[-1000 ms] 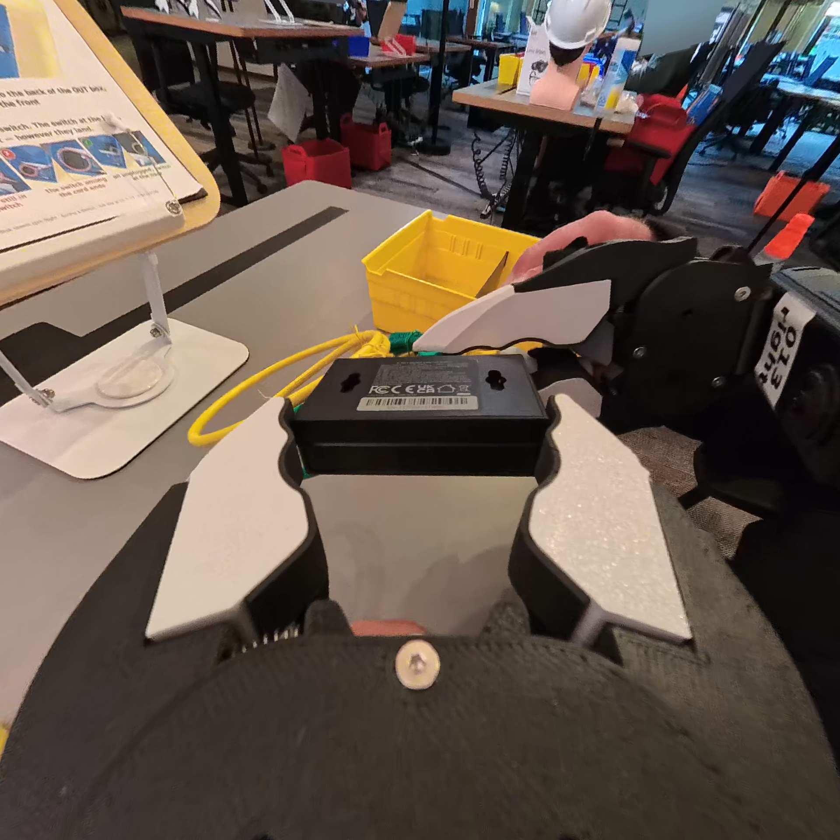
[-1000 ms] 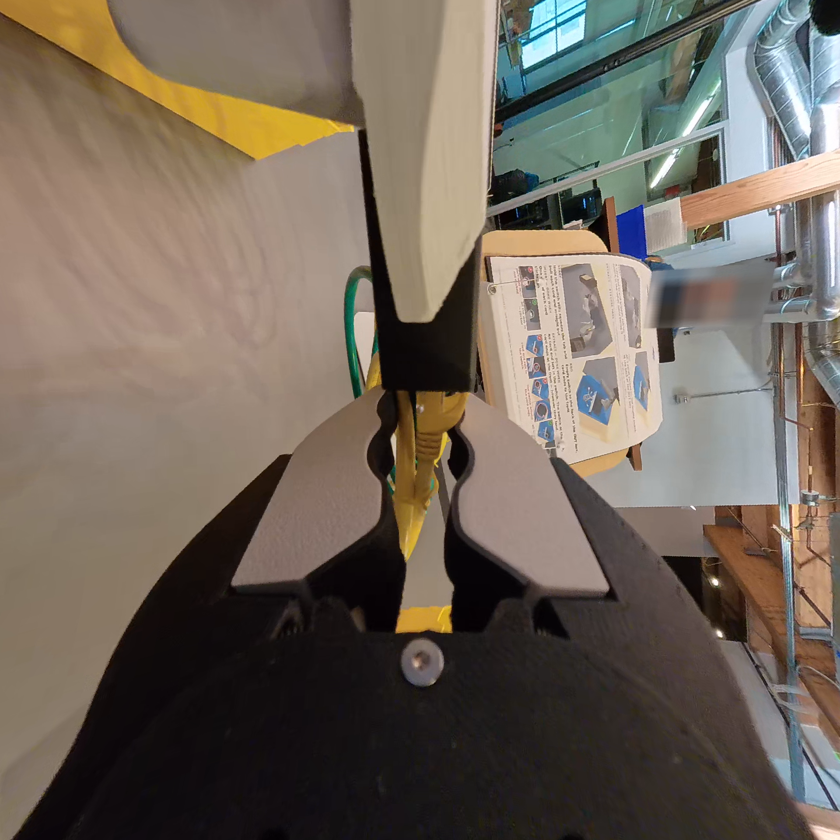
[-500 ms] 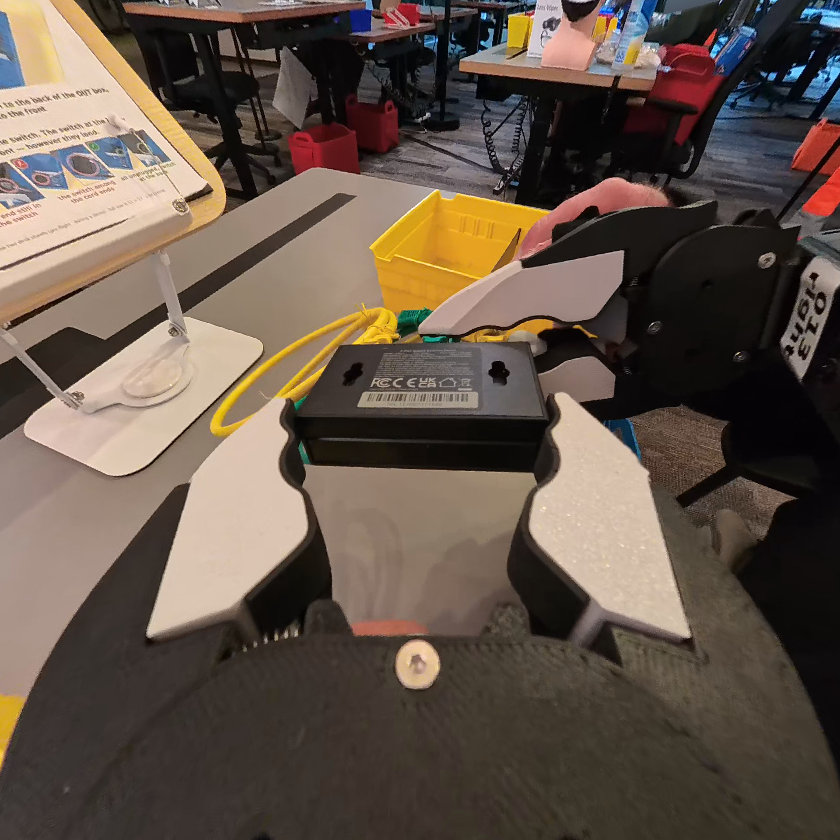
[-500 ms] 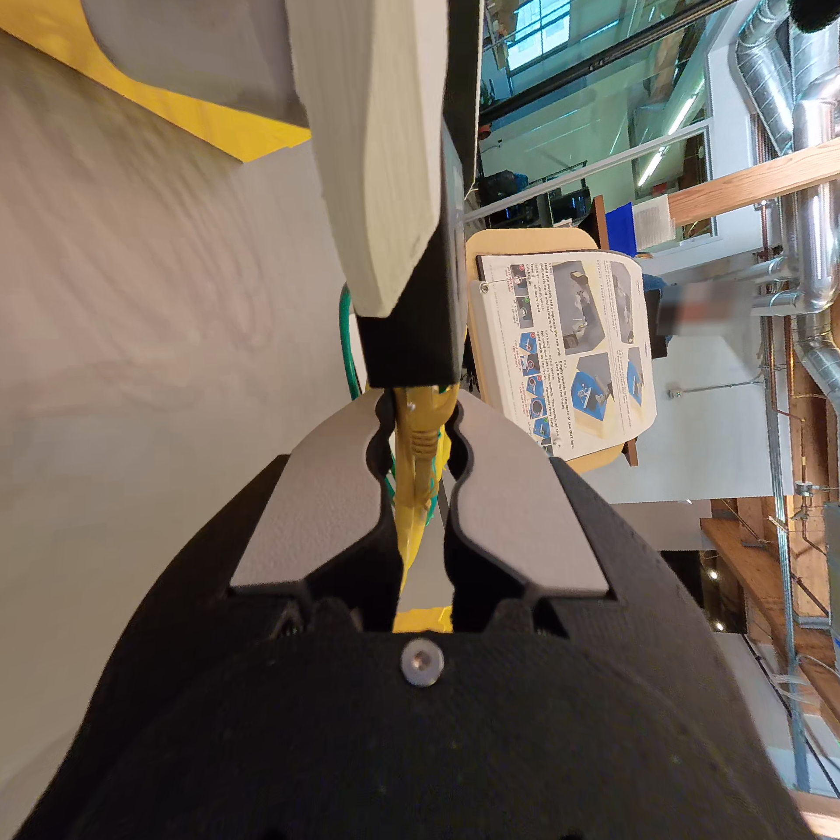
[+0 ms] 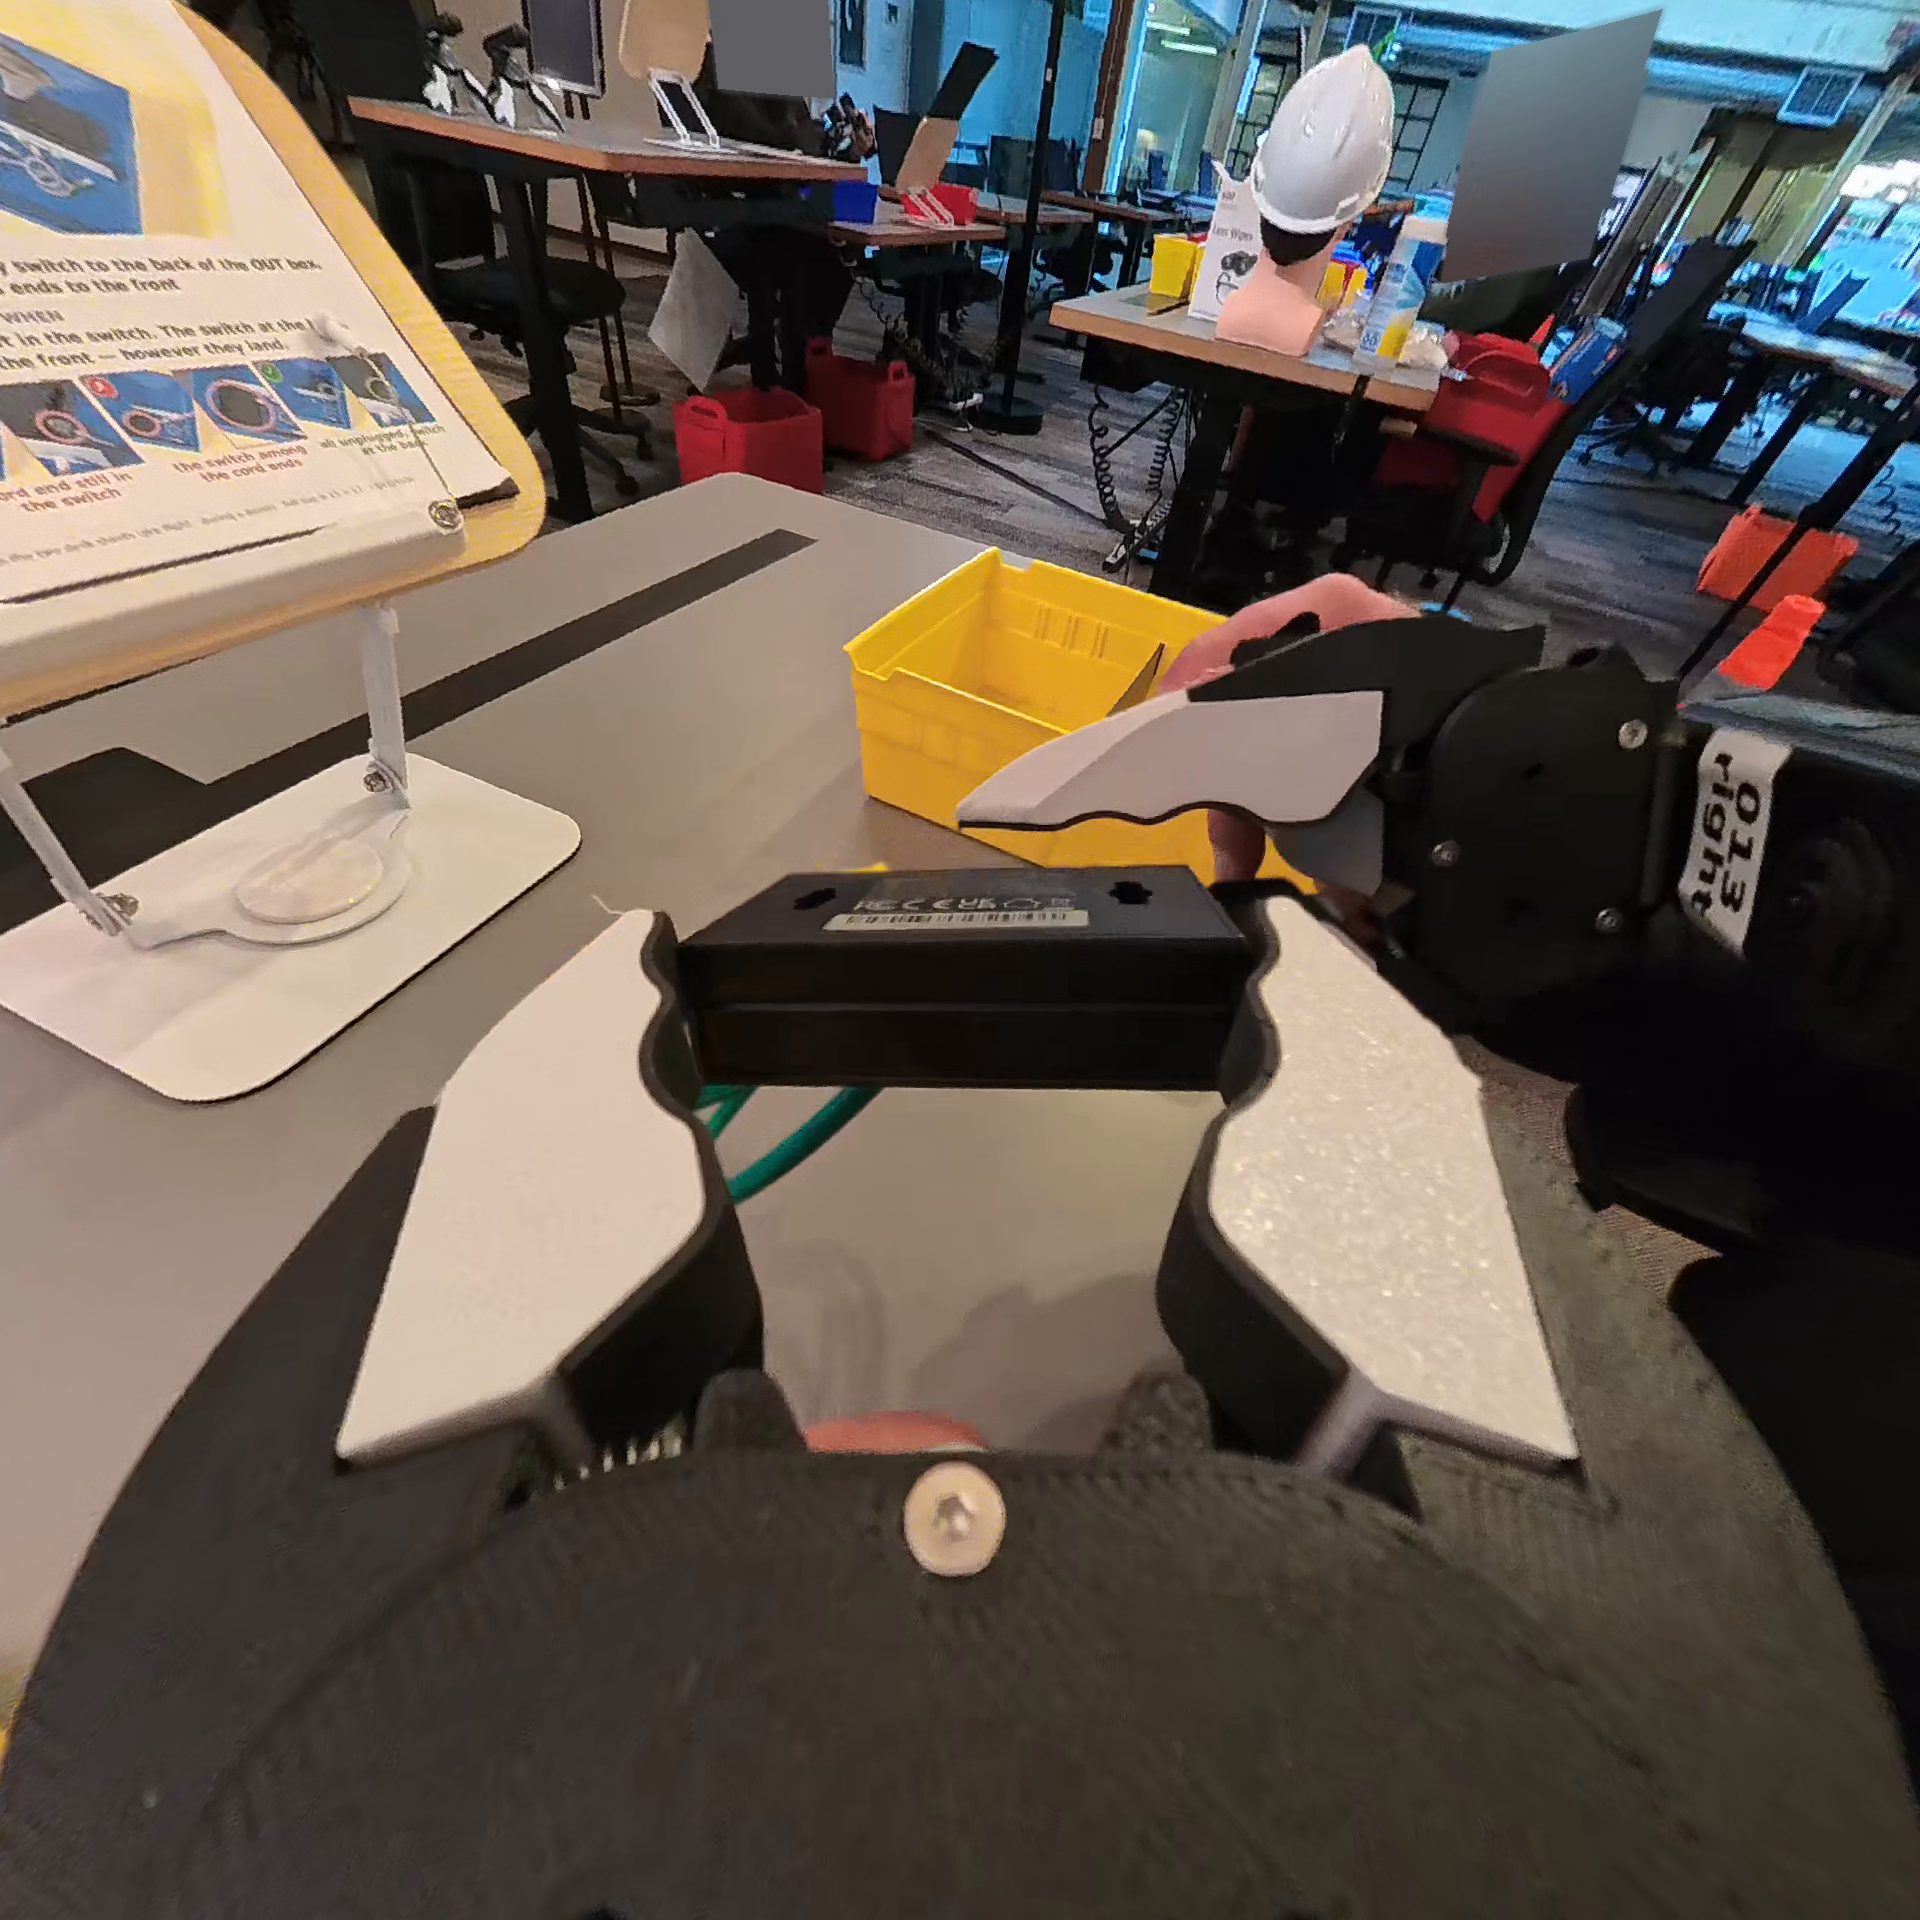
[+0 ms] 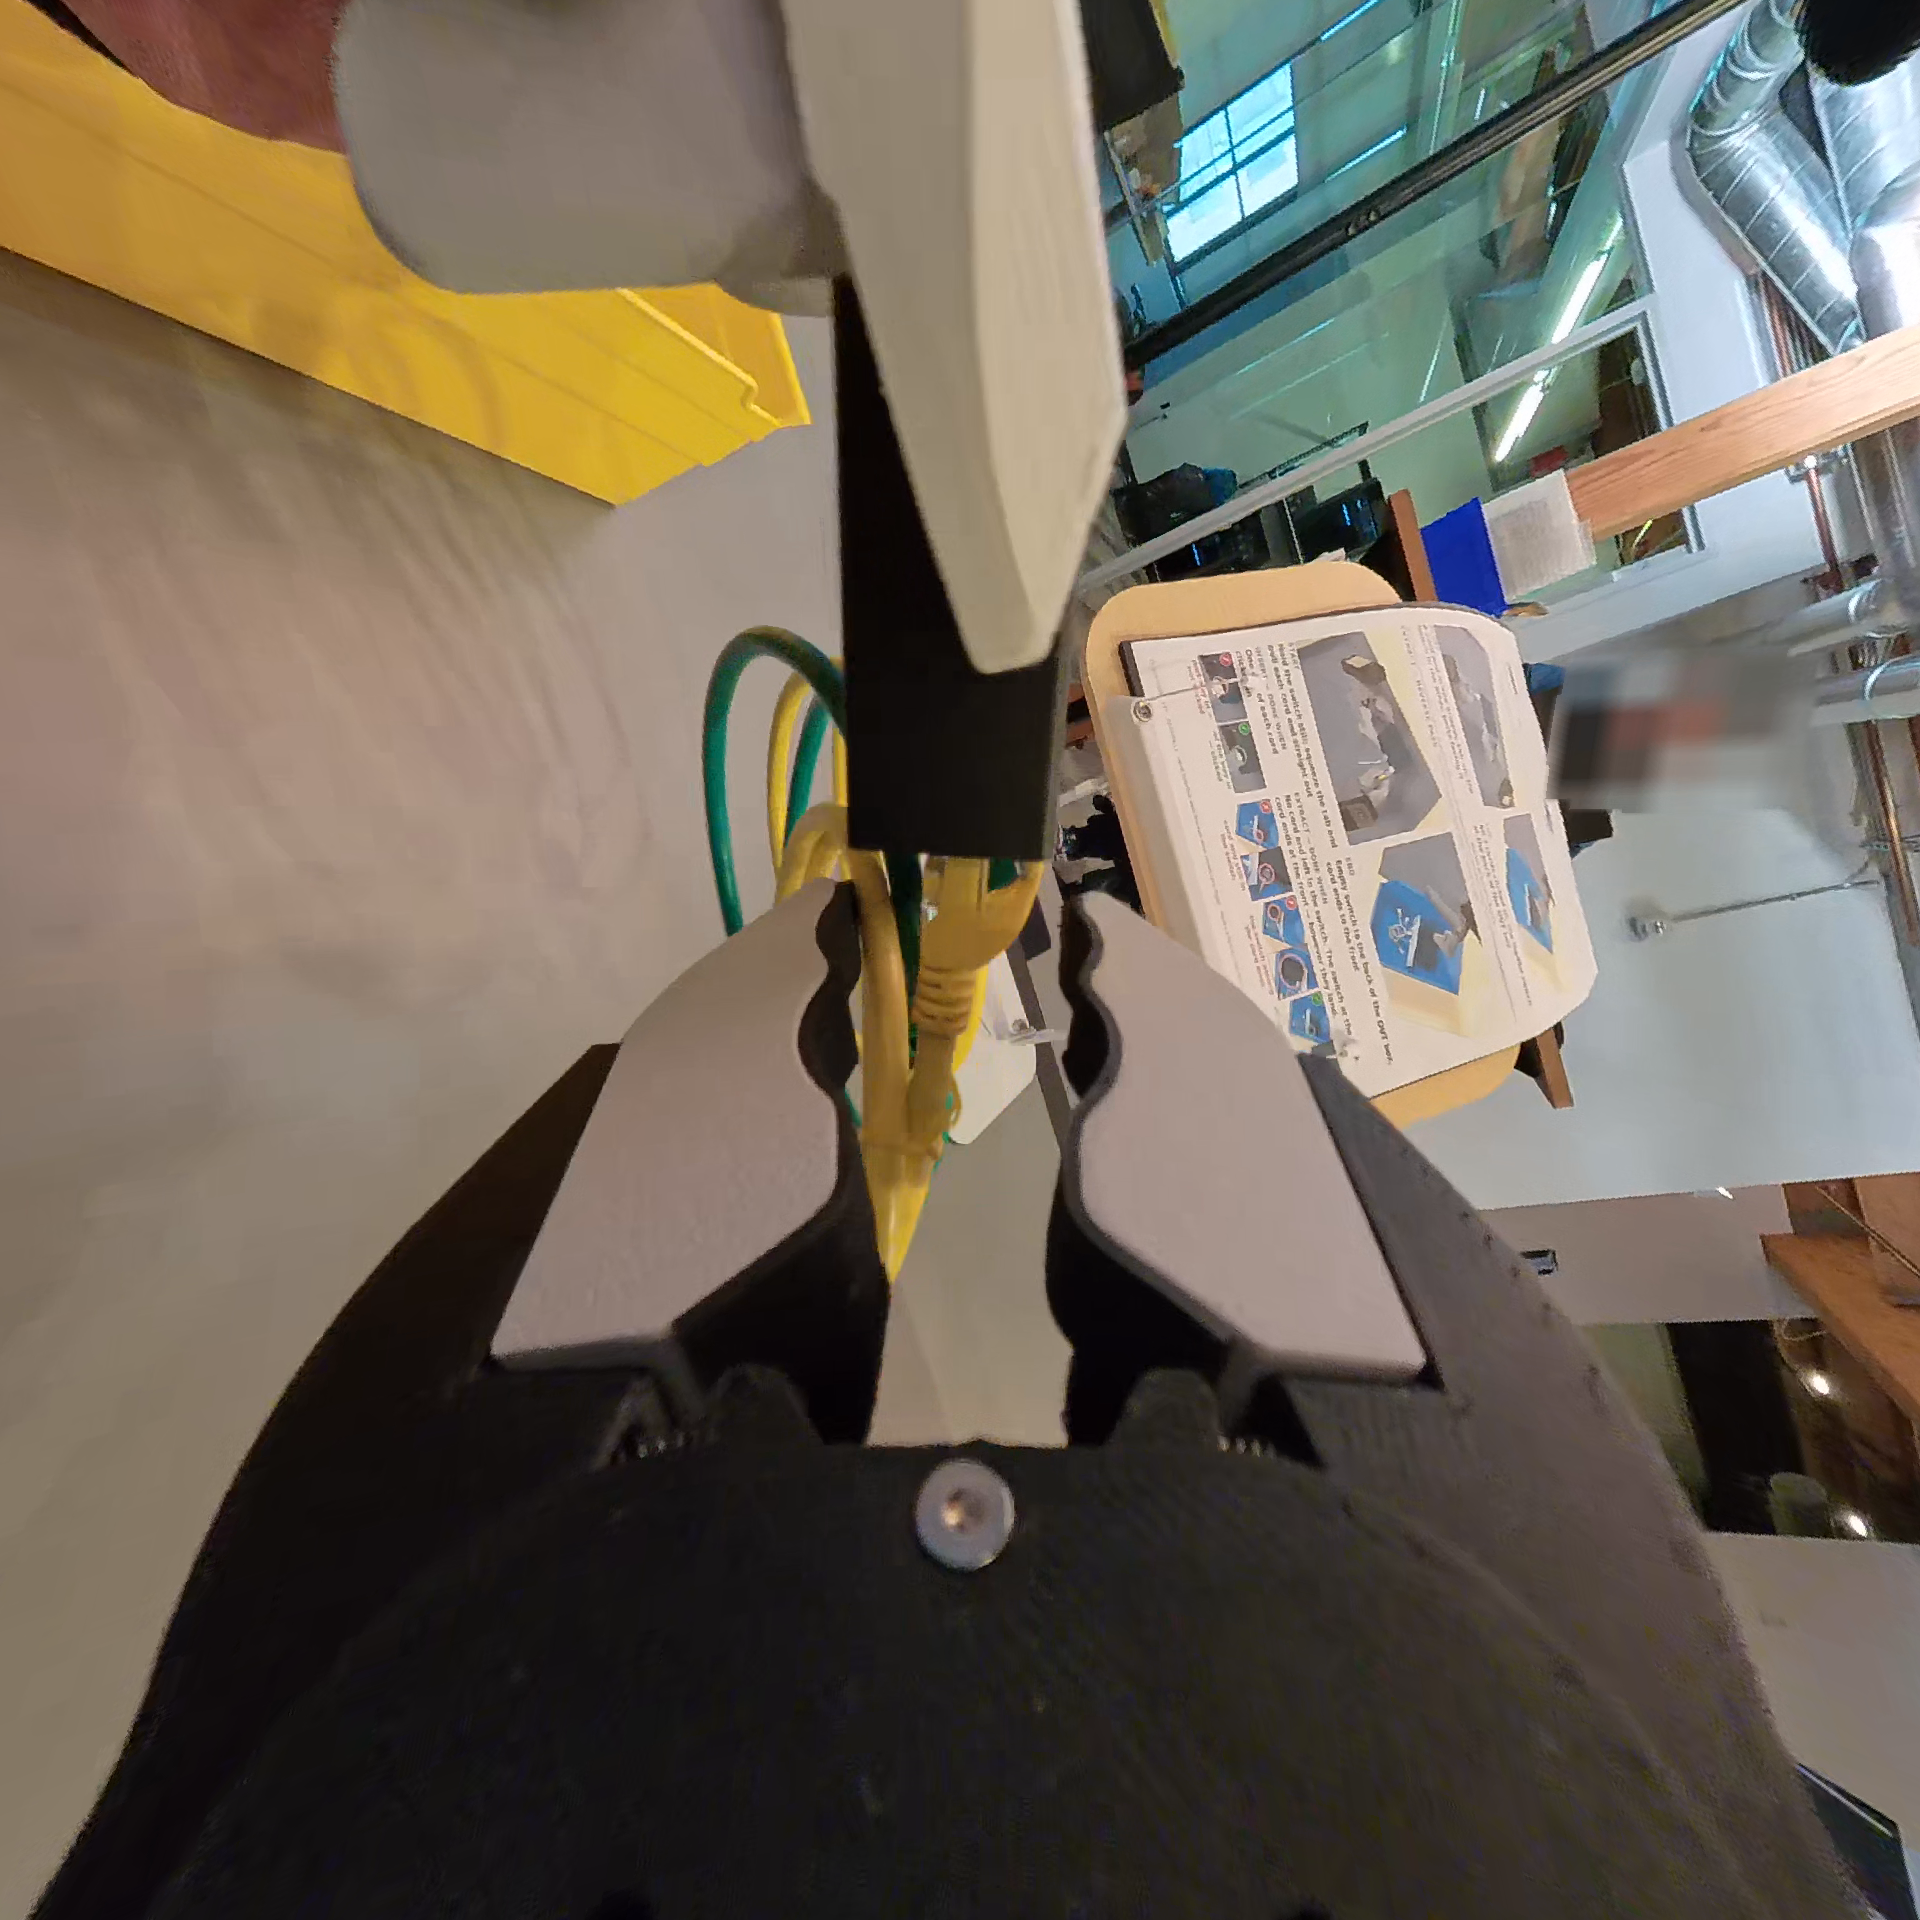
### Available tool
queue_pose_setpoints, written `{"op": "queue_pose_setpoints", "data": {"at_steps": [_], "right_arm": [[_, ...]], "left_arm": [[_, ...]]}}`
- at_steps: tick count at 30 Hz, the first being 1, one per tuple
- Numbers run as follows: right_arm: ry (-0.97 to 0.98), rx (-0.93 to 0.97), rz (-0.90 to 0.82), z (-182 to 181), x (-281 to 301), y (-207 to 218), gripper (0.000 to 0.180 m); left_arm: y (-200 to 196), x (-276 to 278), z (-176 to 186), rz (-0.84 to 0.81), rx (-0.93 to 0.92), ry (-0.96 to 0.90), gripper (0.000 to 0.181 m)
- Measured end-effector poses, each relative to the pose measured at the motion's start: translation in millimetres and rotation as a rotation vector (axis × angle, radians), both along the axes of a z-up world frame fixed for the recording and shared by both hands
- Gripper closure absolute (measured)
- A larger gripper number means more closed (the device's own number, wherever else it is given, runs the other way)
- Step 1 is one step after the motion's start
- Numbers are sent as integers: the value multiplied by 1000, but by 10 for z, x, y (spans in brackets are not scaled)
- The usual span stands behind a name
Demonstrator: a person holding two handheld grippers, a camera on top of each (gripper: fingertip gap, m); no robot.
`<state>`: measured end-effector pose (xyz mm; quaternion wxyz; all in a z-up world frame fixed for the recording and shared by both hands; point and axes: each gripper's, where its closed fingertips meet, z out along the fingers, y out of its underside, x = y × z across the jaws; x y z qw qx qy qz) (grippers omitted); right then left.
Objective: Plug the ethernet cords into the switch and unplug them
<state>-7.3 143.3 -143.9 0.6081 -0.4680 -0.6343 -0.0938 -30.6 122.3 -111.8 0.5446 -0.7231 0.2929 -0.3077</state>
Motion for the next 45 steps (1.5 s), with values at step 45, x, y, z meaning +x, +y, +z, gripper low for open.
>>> {"op": "queue_pose_setpoints", "data": {"at_steps": [45], "right_arm": [[94,-7,133,223,-17,-295,166]], "left_arm": [[18,-41,-3,-76,-213,-238,82]]}}
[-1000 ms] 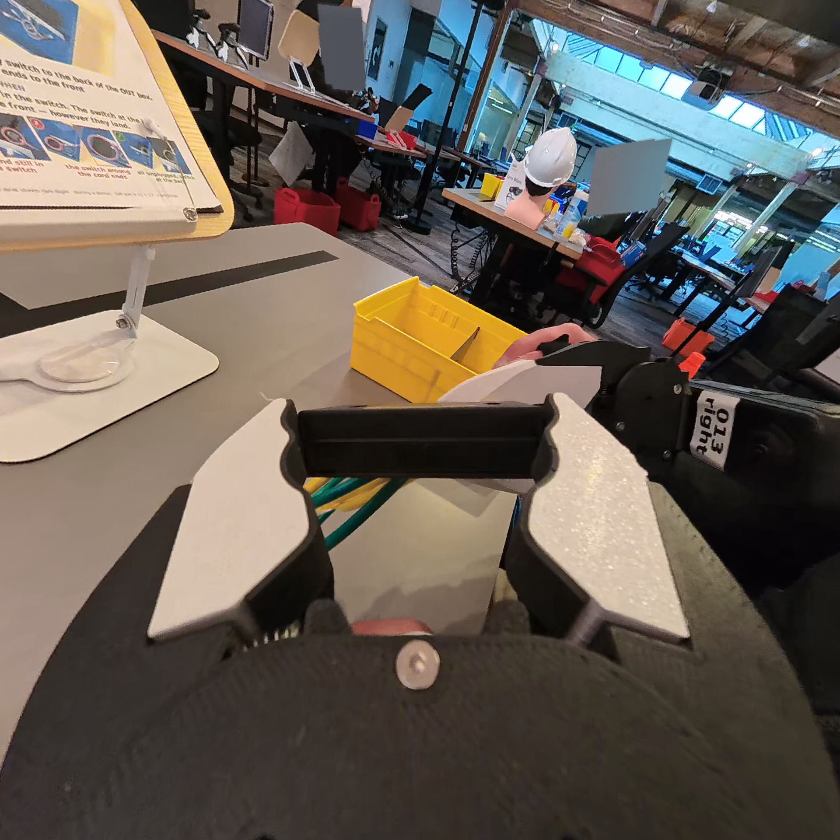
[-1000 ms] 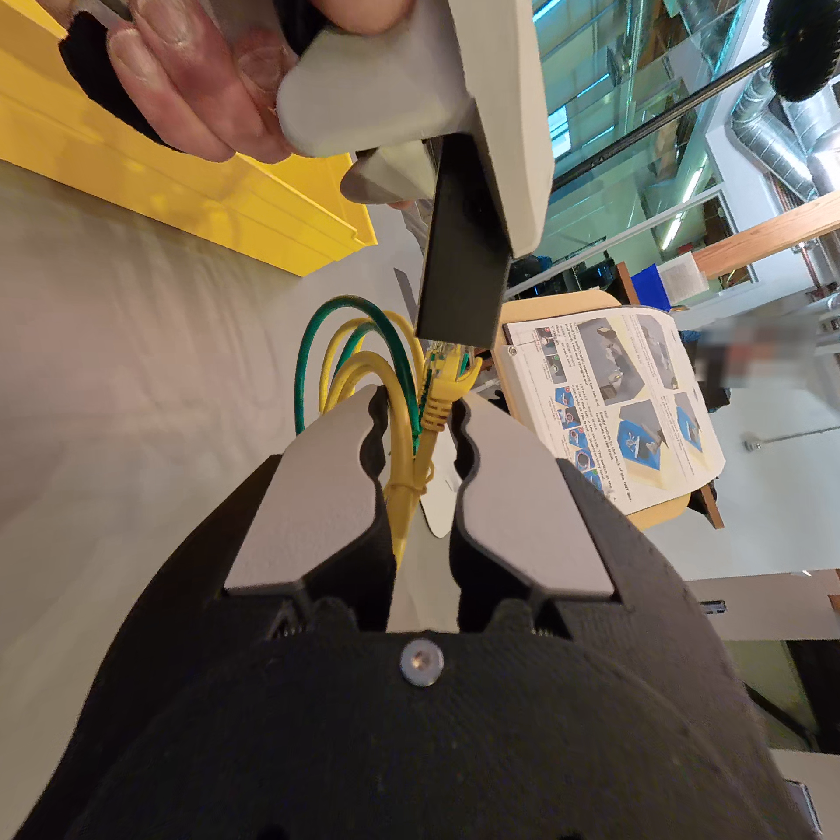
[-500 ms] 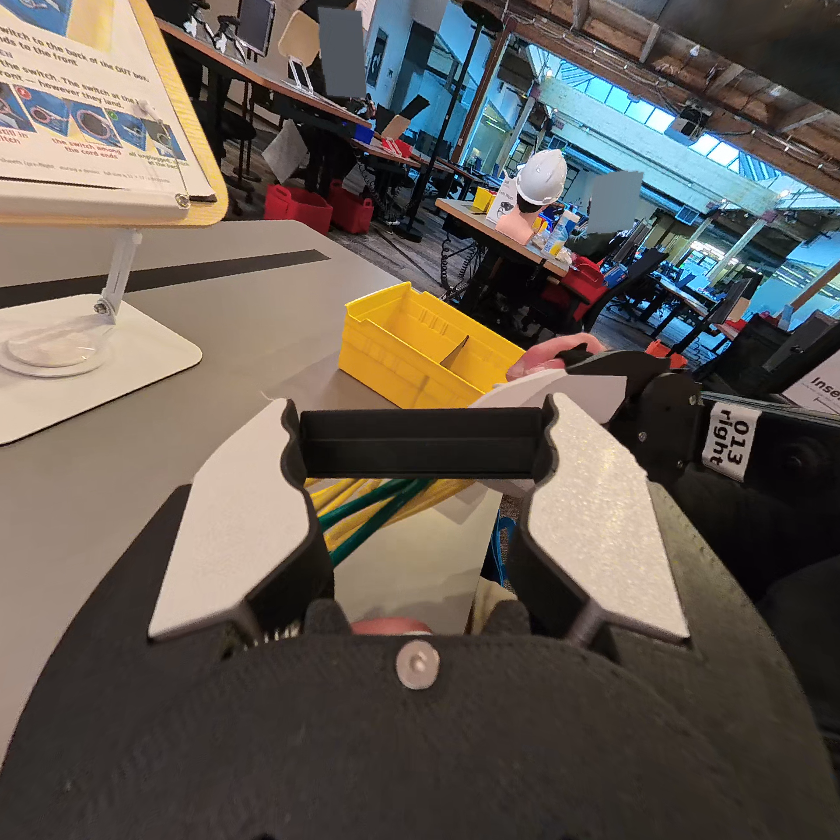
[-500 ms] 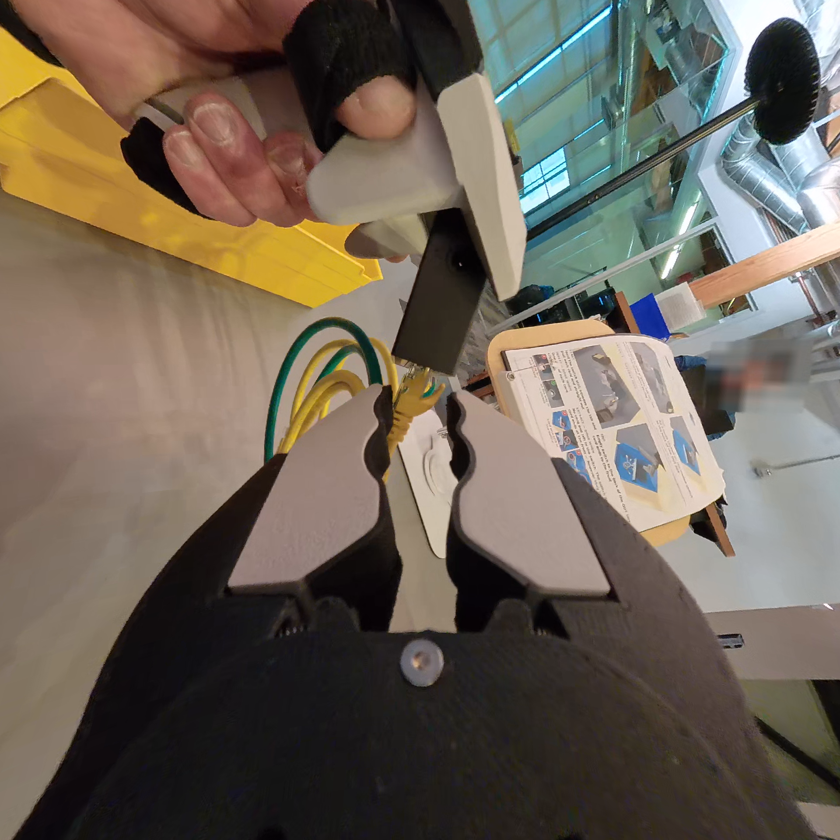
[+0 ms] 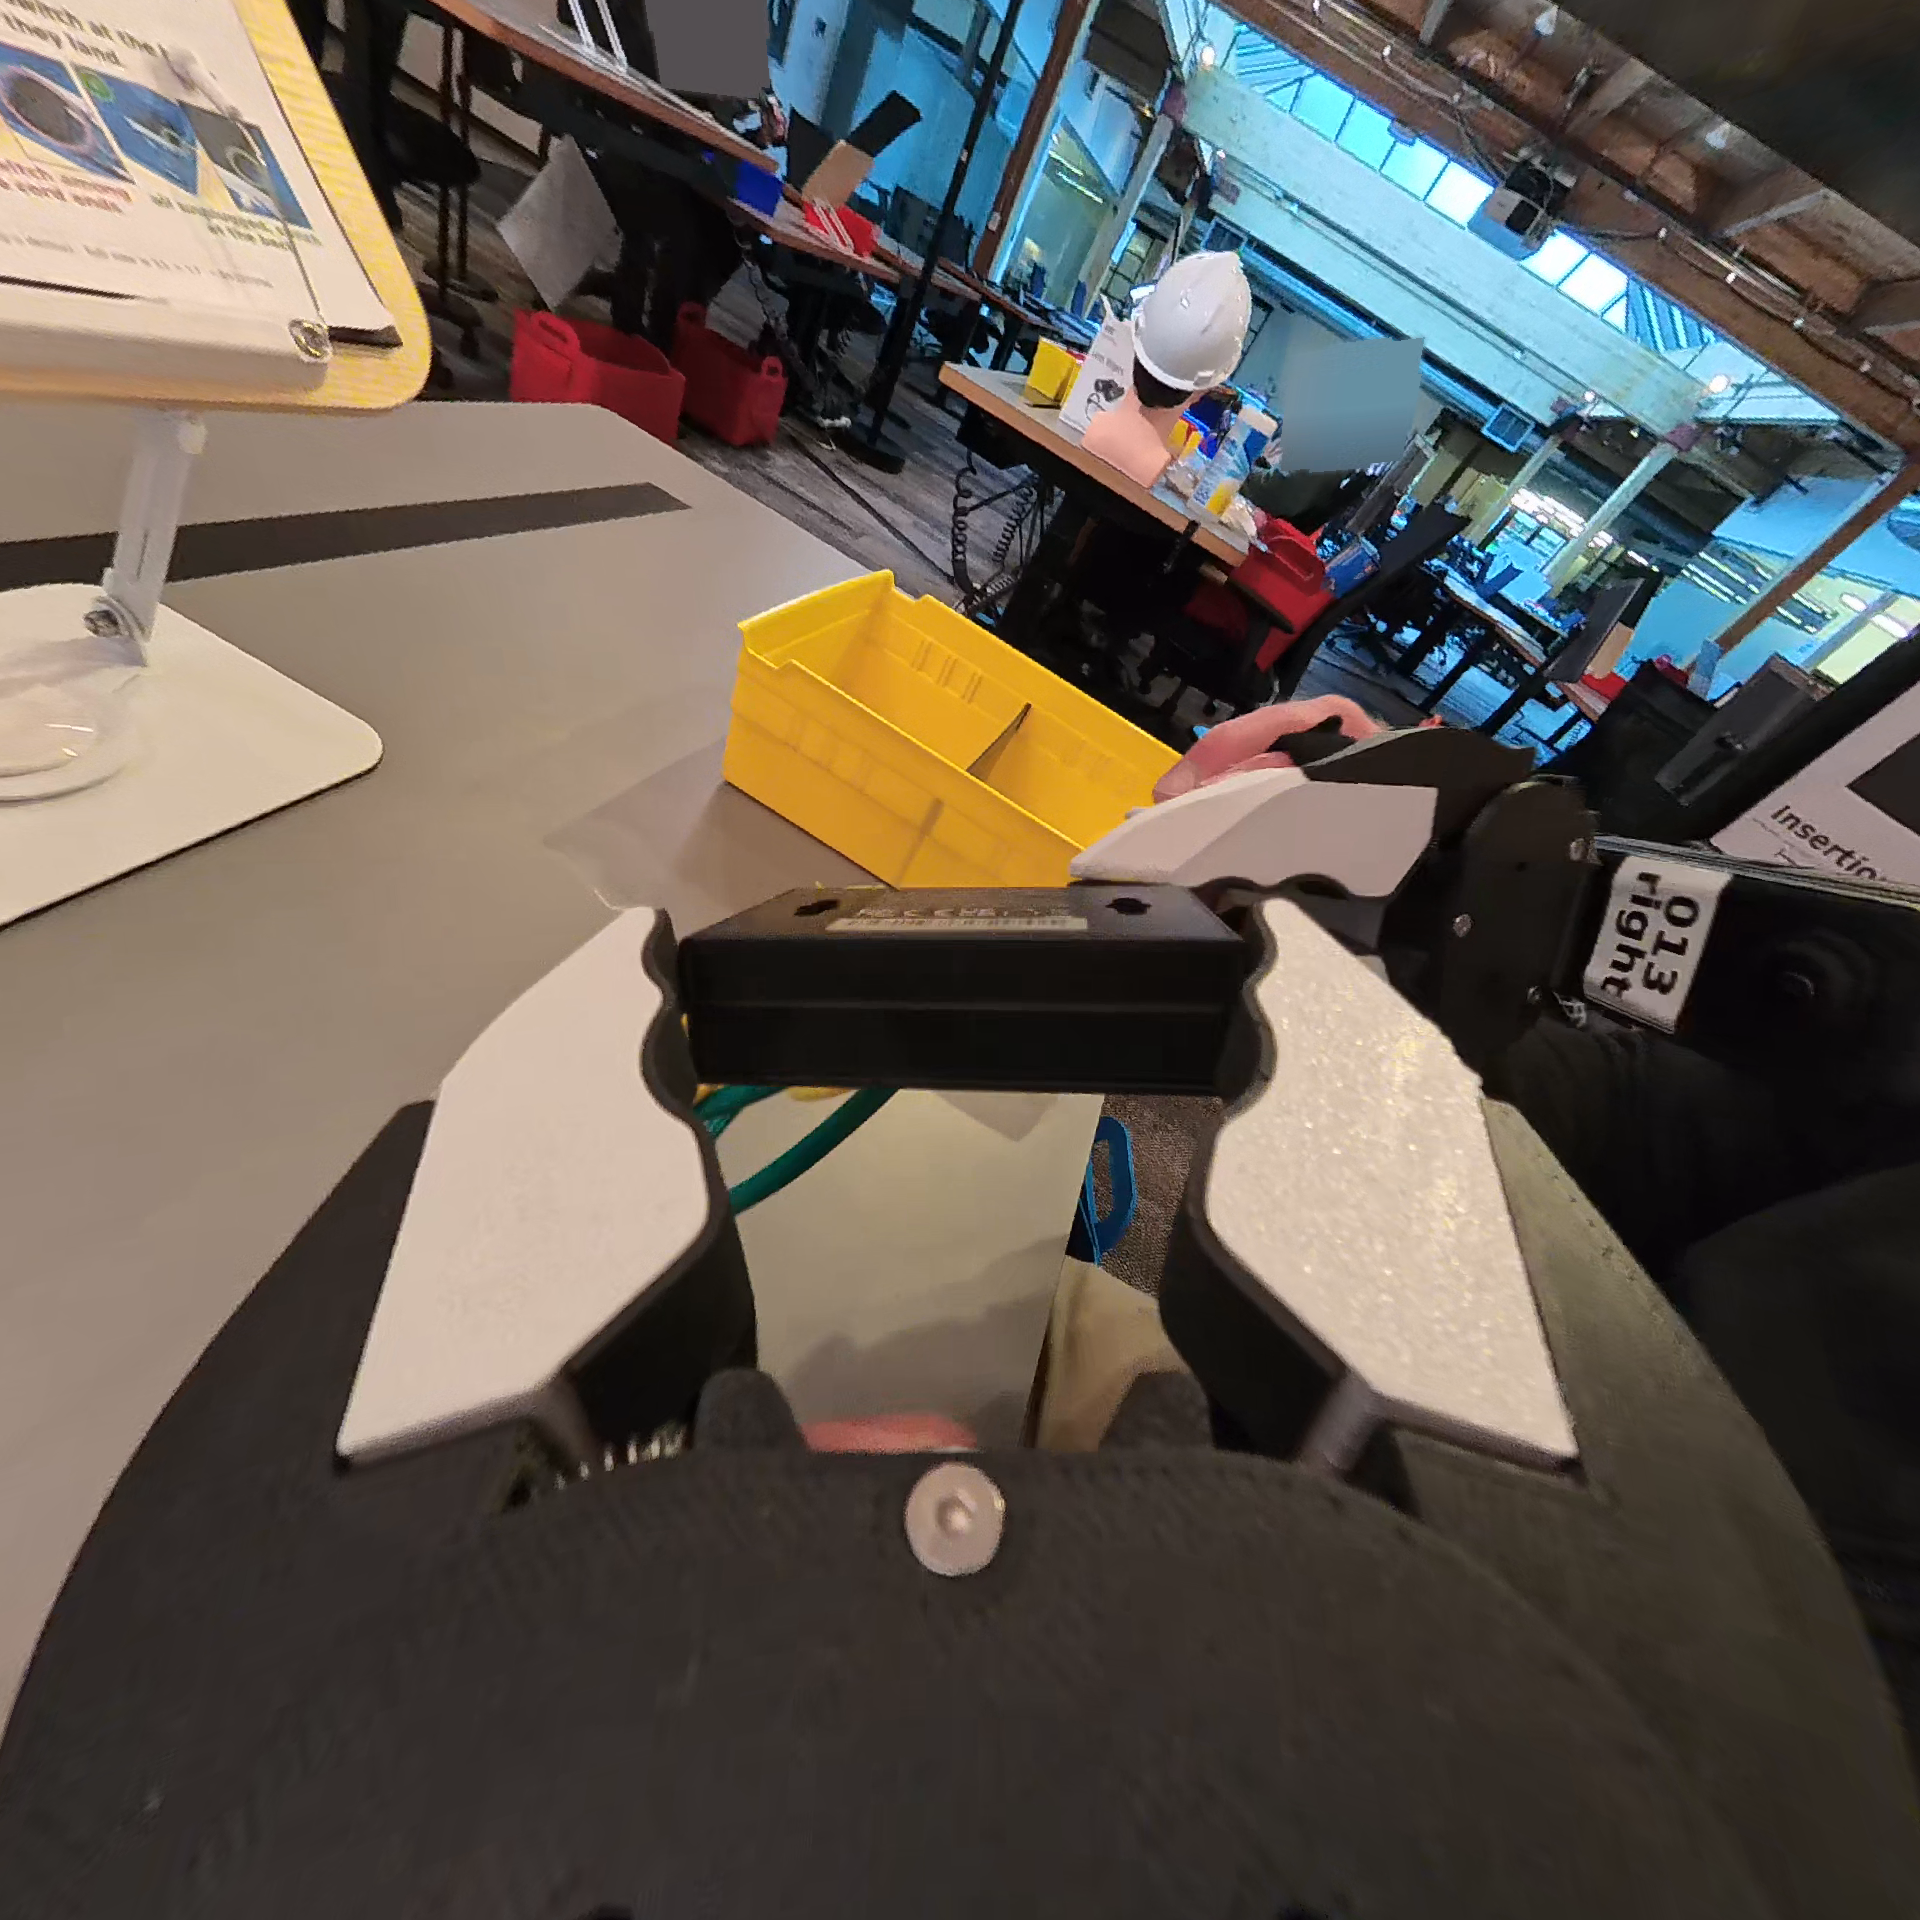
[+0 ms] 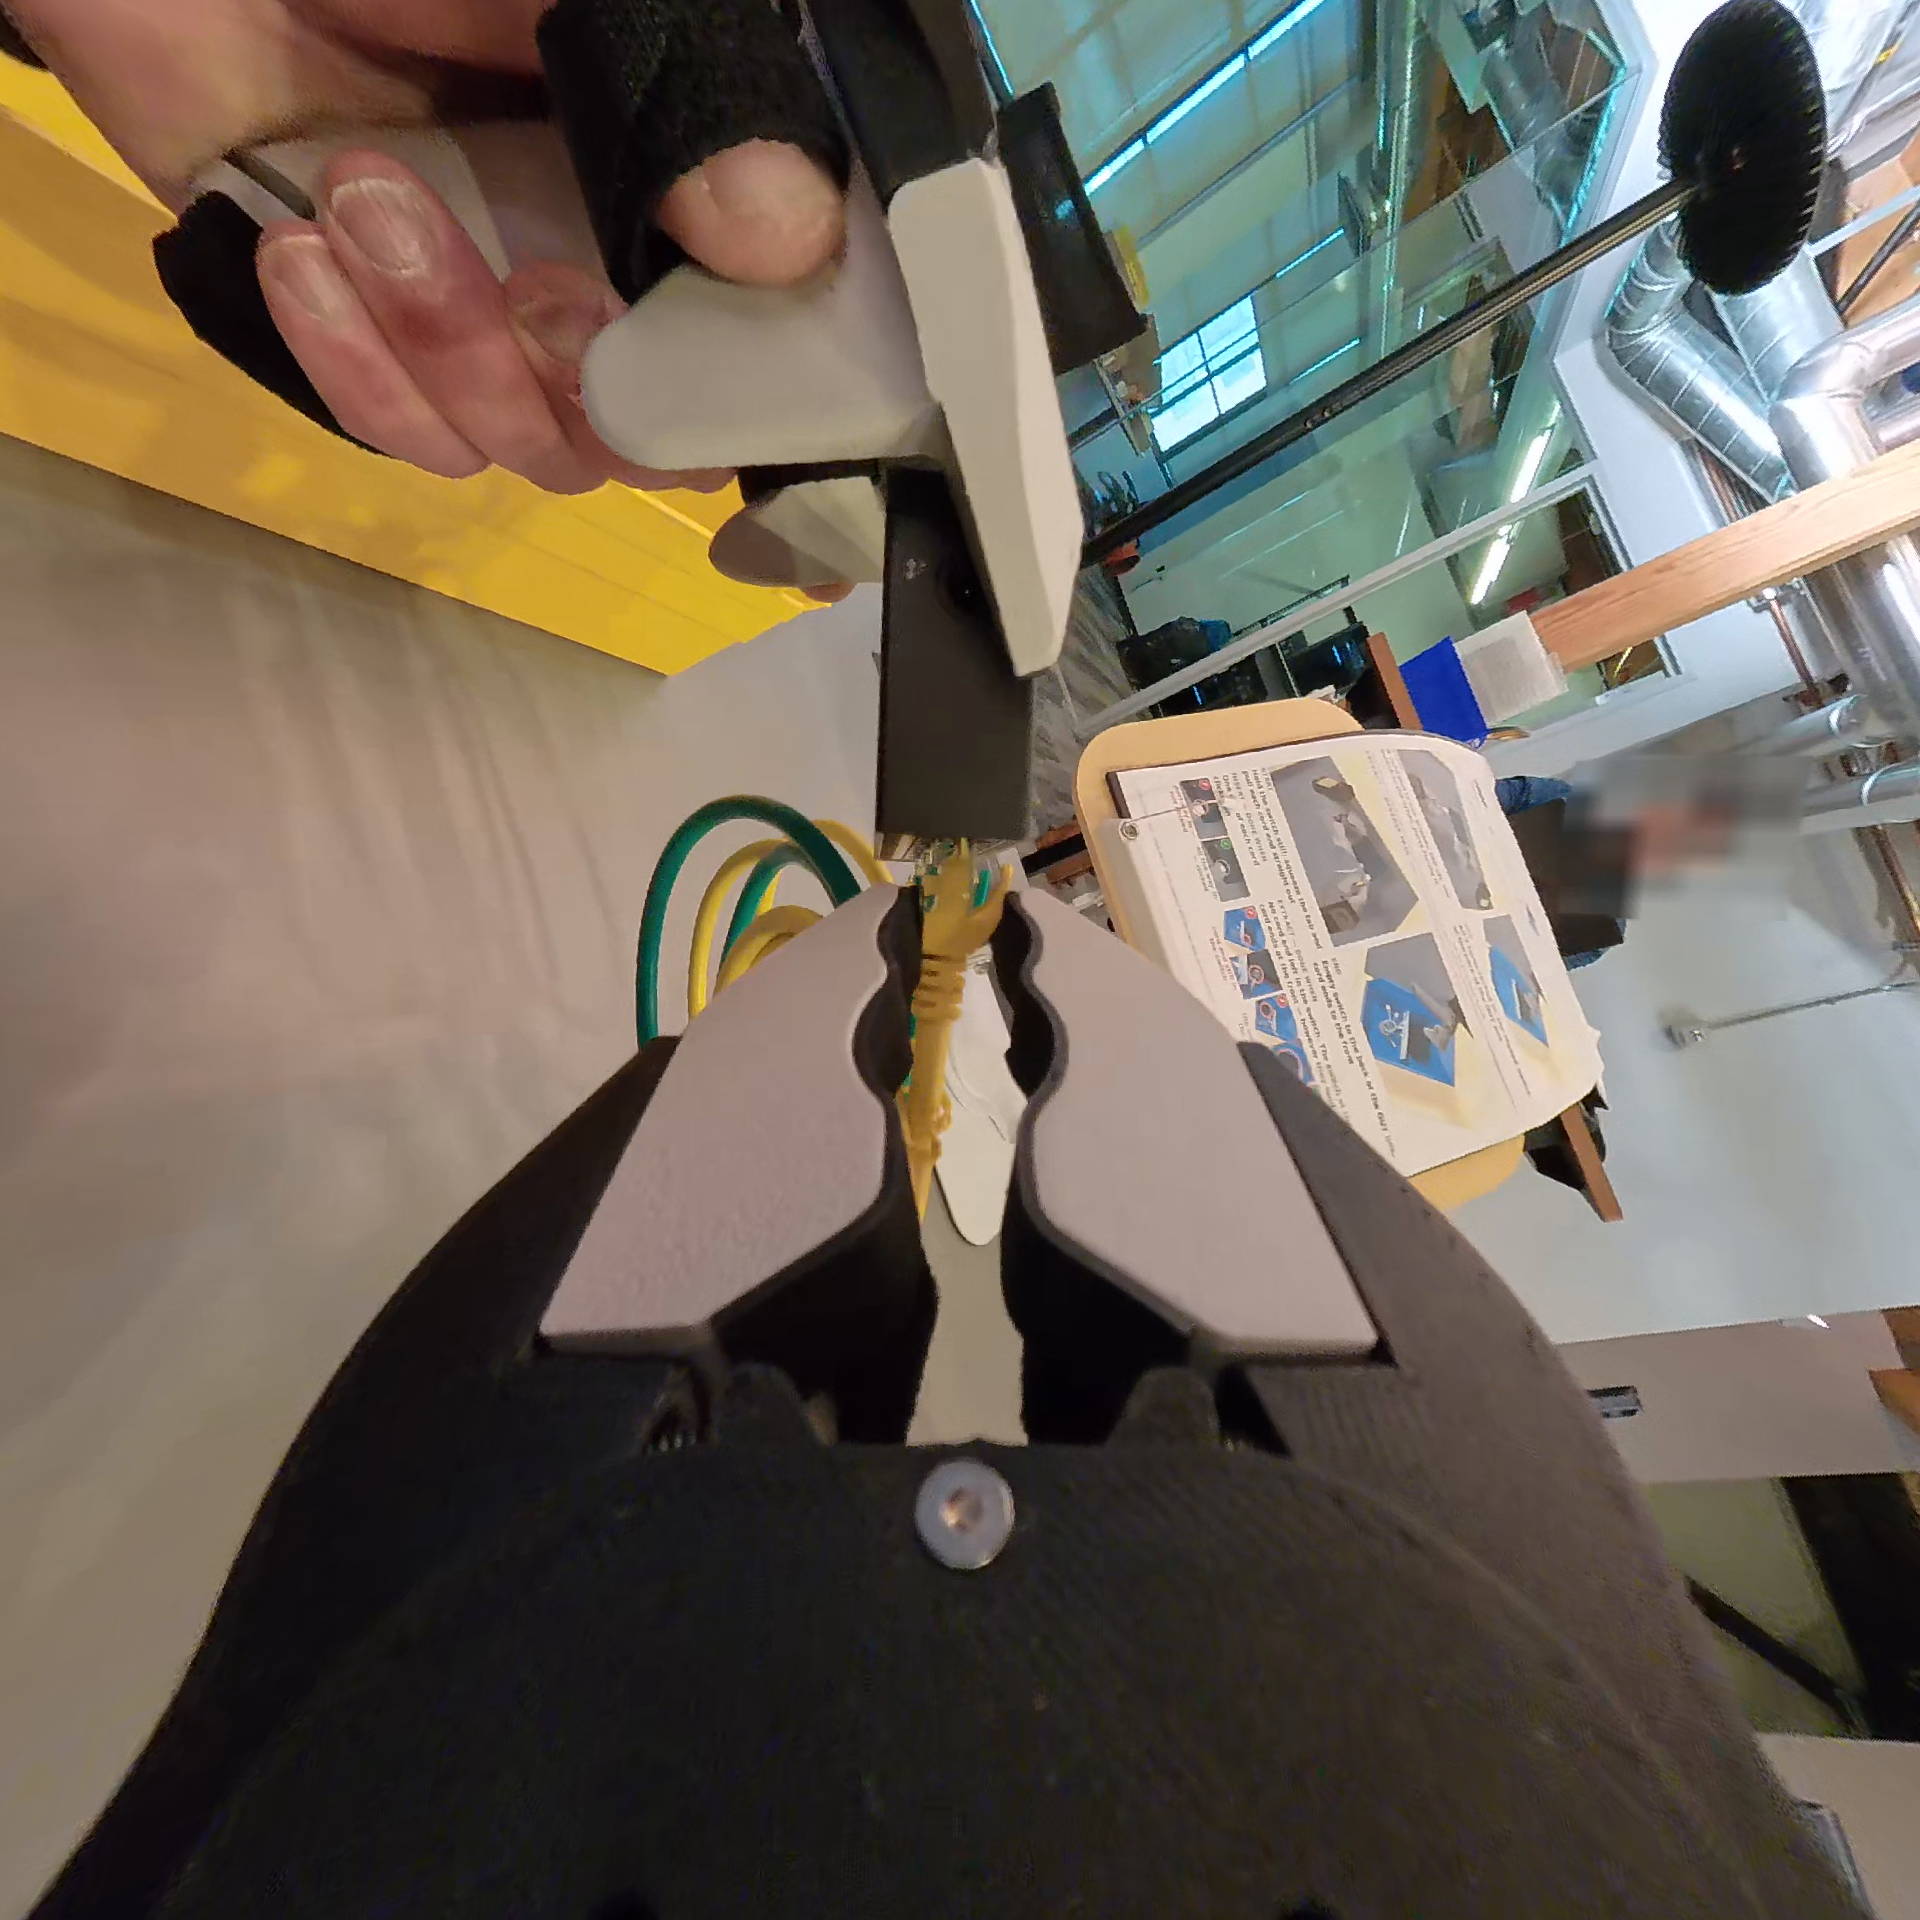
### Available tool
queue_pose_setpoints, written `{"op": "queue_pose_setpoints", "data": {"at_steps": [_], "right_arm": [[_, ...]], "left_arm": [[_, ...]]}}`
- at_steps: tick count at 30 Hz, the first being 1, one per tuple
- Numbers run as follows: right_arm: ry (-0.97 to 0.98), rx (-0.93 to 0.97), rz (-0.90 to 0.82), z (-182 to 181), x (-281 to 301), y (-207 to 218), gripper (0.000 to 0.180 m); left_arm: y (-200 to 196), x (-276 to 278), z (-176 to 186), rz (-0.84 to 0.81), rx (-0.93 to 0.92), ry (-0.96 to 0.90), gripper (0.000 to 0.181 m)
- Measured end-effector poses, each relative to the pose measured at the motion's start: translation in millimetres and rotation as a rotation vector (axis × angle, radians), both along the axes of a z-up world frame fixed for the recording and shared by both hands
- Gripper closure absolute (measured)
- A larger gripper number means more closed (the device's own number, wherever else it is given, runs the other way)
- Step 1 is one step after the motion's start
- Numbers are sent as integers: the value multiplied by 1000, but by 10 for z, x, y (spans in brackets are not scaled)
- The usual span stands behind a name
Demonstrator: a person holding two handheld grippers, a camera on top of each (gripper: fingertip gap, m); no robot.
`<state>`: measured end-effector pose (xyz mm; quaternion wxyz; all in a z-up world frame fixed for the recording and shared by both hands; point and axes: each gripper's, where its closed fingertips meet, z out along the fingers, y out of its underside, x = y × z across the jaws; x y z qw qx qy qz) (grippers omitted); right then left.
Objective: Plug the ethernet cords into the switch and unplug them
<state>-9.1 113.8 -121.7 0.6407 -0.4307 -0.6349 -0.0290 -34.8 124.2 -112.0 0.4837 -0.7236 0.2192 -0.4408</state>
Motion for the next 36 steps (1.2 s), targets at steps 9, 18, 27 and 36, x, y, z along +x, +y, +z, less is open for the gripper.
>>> {"op": "queue_pose_setpoints", "data": {"at_steps": [9,18,27,36], "right_arm": [[-36,57,11,-21,-2,-22,167],[-22,64,-2,-21,-13,12,165],[-61,54,31,-52,-21,-34,166],[-91,-20,72,-93,-40,-44,165]], "left_arm": [[-22,31,-88,-28,2,72,77],[12,17,-78,31,-11,52,78],[-1,43,-101,18,-22,44,79],[21,31,-106,23,-43,14,79]]}}
